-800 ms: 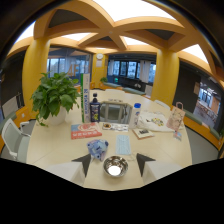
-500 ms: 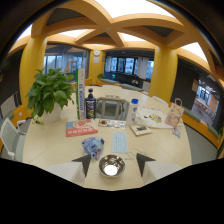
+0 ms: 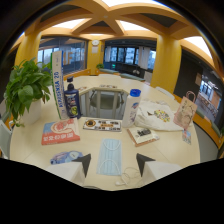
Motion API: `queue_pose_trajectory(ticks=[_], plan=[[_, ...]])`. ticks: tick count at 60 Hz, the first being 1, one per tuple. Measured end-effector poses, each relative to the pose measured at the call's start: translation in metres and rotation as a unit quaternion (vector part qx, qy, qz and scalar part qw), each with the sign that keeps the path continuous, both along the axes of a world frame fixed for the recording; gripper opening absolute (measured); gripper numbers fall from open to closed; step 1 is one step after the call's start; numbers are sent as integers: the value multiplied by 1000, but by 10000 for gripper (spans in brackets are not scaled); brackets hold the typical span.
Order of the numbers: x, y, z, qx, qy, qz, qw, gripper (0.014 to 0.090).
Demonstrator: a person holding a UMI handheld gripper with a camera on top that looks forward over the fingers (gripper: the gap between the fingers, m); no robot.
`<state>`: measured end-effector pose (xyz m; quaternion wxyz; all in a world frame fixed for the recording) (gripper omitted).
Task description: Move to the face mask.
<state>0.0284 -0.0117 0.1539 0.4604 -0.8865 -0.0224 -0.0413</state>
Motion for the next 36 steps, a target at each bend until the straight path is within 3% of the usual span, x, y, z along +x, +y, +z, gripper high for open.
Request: queue_pose_trajectory(ticks=[19,36], plan=[[19,53,-76,-67,20,10,998,859],[15,62,-89,-80,29,13,996,861]])
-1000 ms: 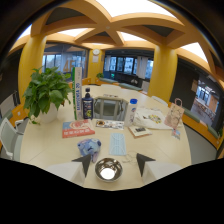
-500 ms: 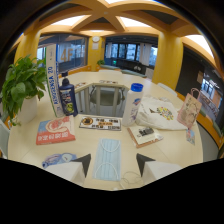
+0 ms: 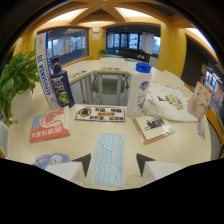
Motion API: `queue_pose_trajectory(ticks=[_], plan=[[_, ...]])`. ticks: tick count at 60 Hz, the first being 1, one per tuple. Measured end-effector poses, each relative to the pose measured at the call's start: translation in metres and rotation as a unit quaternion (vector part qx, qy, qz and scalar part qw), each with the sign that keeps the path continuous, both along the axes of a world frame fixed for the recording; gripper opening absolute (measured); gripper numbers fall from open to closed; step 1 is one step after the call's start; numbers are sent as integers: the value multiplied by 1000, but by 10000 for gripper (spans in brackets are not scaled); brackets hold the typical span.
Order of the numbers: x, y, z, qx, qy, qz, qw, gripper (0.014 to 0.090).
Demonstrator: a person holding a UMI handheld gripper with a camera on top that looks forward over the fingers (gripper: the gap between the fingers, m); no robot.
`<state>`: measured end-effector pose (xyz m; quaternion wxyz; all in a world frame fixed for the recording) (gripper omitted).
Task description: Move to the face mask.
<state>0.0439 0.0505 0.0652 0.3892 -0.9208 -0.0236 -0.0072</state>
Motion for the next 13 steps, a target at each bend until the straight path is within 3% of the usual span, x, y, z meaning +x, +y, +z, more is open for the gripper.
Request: queue_pose_trajectory(ticks=[13], plan=[[-2,0,2,3,0,-1,1000,863]])
